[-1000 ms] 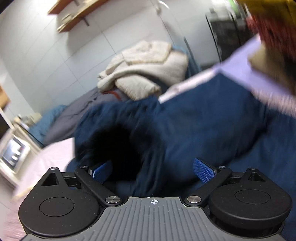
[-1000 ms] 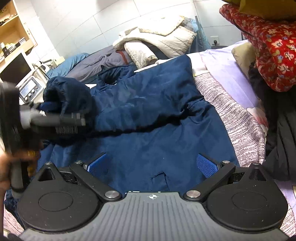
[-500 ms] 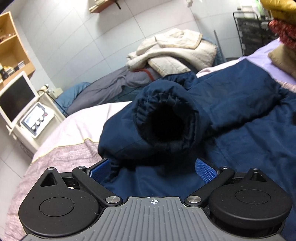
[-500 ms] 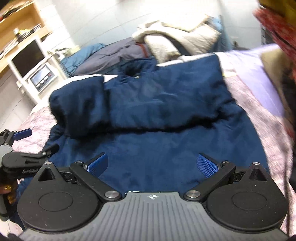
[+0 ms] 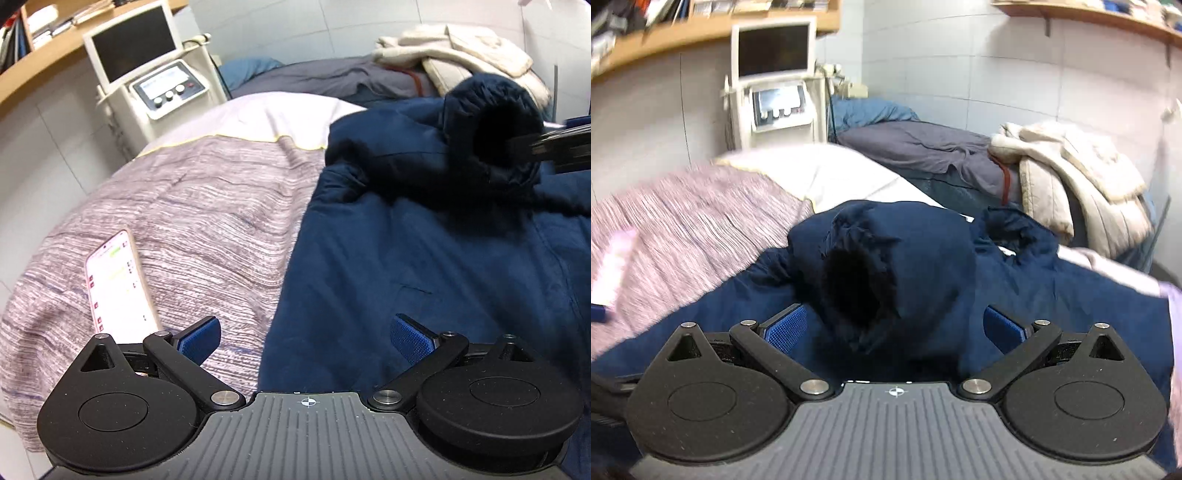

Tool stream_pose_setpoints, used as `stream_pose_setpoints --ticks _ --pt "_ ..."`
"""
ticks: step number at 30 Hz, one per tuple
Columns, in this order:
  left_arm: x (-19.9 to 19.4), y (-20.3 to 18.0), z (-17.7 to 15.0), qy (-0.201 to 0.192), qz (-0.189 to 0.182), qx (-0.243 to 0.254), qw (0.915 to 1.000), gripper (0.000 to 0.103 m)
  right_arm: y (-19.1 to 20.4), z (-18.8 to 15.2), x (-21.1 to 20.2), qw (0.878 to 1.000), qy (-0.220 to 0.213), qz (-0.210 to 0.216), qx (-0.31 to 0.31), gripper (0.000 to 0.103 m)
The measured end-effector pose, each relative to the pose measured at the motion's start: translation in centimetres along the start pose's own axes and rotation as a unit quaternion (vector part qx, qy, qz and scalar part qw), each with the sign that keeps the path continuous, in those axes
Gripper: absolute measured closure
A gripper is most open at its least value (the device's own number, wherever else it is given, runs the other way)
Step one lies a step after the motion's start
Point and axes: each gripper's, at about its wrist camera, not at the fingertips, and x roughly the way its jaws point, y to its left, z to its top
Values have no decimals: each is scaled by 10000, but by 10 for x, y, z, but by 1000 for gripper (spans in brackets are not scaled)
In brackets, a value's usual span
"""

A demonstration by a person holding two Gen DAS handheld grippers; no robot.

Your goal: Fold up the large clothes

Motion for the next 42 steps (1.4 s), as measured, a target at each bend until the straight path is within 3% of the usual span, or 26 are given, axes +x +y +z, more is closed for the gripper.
stream_pose_setpoints --ticks 1,3,4,5,10,14,17,19,20,22,24,26,28,31,33,38,40,42 --pt "-2 0 -1 -43 -8 6 10000 0 3 2 9 9999 12 -123 -106 16" --pt "-7 1 0 -71 -122 -19 9999 0 0 8 21 9996 14 -248 -127 48" --pt "-9 1 0 -108 -190 -58 9997 0 -5 12 24 9996 72 -256 -59 74" --pt "-9 0 2 -167 -242 -69 9995 0 -12 17 25 9997 105 -219 70 81" --pt "-6 -10 14 -374 -339 85 9987 0 -80 34 -2 9914 -372 -418 1183 84" --pt "-3 -17 19 -418 -451 153 9980 0 -148 30 -9 9754 -335 -752 2047 84" --pt "1 -20 18 -367 -453 220 9981 0 -190 13 2 9650 -188 -741 2508 83" --pt "3 -21 16 -299 -448 236 9983 0 -210 -3 16 9569 190 -873 2763 77" --pt "5 -21 15 -247 -442 249 9984 0 -220 -12 22 9505 363 -926 2945 67" --pt "5 -19 13 -207 -385 243 9987 0 -230 -30 27 9366 621 -1062 3280 66" --pt "5 -16 11 -202 -366 194 9989 0 -227 -40 14 9306 386 -981 3507 63" --pt "7 -13 10 -152 -365 138 9991 0 -213 -38 -2 9387 -37 -778 3359 34" --pt "8 -13 11 -139 -360 140 9992 0 -193 -27 -13 9569 -399 -608 2812 21" --pt "6 -15 15 -230 -352 159 9990 0 -158 -3 -9 9844 -547 -393 1622 13" --pt "3 -15 17 -299 -346 136 9989 0 -143 5 8 9919 -385 -358 1159 10" --pt "2 -6 10 -262 -282 43 9993 0 -132 -12 62 9910 632 -612 1009 10" --pt "6 0 5 -170 -227 1 9996 0 -137 -29 83 9842 1105 -632 1232 11" --pt "11 8 1 -76 -189 -94 9997 0 -142 -44 91 9793 1244 -533 1508 11"
